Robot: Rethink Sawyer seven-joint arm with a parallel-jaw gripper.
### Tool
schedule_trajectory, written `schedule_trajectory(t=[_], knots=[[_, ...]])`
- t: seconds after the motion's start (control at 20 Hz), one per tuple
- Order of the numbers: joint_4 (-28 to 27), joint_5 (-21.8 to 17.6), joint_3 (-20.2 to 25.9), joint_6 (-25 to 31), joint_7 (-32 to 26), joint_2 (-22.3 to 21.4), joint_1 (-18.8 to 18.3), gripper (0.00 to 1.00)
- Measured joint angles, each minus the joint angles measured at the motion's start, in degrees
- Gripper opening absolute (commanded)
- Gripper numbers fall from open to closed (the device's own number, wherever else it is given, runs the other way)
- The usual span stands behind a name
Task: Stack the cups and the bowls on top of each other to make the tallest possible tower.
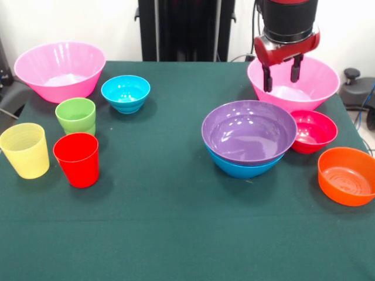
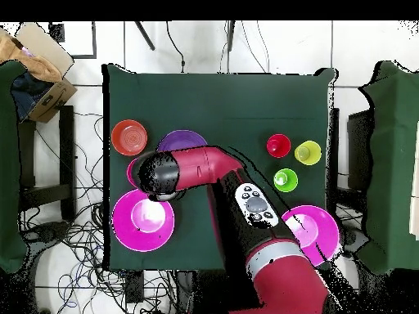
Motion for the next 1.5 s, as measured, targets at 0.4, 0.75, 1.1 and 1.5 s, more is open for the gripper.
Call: schedule_trajectory(t=[0.4, 0.75, 1.1, 1.5], knots=[[-0.17, 0.22, -1.52, 0.73, 0.05, 0.04, 0.55, 1.0], [0.08, 0.31, -2.76, -0.19, 0.2, 0.06, 1.67, 1.0], [0.75, 0.97, -2.76, -0.51, 0.25, -0.51, 2.96, 1.0], [1.22, 1.56, -2.94, -0.51, 0.55, -1.52, 4.9, 1.0]])
